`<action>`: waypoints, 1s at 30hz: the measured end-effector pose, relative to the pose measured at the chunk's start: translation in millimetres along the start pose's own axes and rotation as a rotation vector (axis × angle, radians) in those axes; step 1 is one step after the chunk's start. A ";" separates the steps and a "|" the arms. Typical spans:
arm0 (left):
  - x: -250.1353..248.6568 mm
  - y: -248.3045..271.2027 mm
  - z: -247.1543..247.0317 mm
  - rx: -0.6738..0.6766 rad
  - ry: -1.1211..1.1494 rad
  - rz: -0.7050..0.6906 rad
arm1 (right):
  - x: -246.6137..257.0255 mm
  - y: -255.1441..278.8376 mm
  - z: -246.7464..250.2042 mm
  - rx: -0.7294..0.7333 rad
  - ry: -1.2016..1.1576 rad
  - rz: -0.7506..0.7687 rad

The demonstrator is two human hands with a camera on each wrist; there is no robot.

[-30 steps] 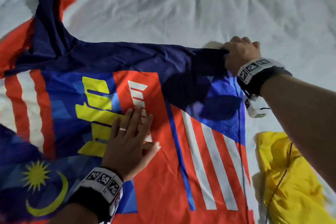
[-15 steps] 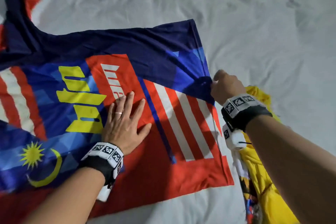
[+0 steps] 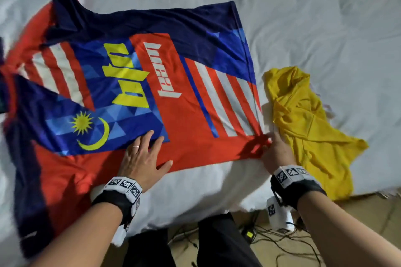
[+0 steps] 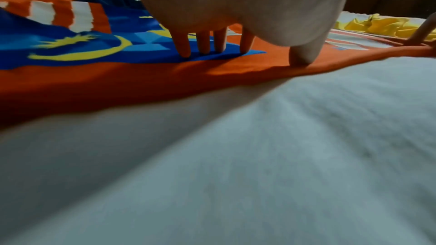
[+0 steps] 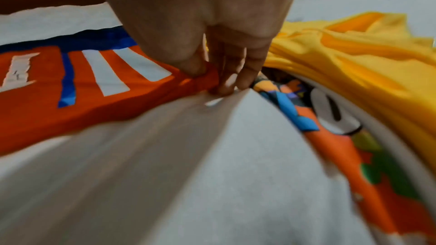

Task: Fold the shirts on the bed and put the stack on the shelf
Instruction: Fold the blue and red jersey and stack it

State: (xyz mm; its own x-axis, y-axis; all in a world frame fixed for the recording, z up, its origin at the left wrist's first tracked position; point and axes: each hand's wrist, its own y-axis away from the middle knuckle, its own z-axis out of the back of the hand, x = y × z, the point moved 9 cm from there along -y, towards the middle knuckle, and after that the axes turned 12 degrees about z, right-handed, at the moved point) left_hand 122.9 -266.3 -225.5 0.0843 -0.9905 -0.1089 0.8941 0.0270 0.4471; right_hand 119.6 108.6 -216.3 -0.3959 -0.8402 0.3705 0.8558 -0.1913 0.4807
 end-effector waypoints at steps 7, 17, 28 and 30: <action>57.1 29.8 11.4 -0.042 0.020 -0.031 | 110.9 40.0 -38.2 0.006 0.498 0.659; 135.0 56.0 7.4 -0.012 -0.184 -0.018 | 111.2 27.3 -54.1 0.229 0.829 0.600; 175.8 6.6 51.0 0.159 0.257 0.251 | 104.2 -21.0 -31.2 0.442 0.683 0.363; 181.4 -10.6 65.3 0.125 0.294 0.313 | 113.9 -36.4 -20.2 0.417 0.638 0.350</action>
State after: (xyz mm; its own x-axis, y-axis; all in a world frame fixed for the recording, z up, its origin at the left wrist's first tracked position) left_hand 100.0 -455.0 -191.9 0.4799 -0.8563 -0.1911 0.7470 0.2846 0.6008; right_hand 50.0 9.5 -207.7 0.2413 -0.9661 0.0918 0.6516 0.2314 0.7224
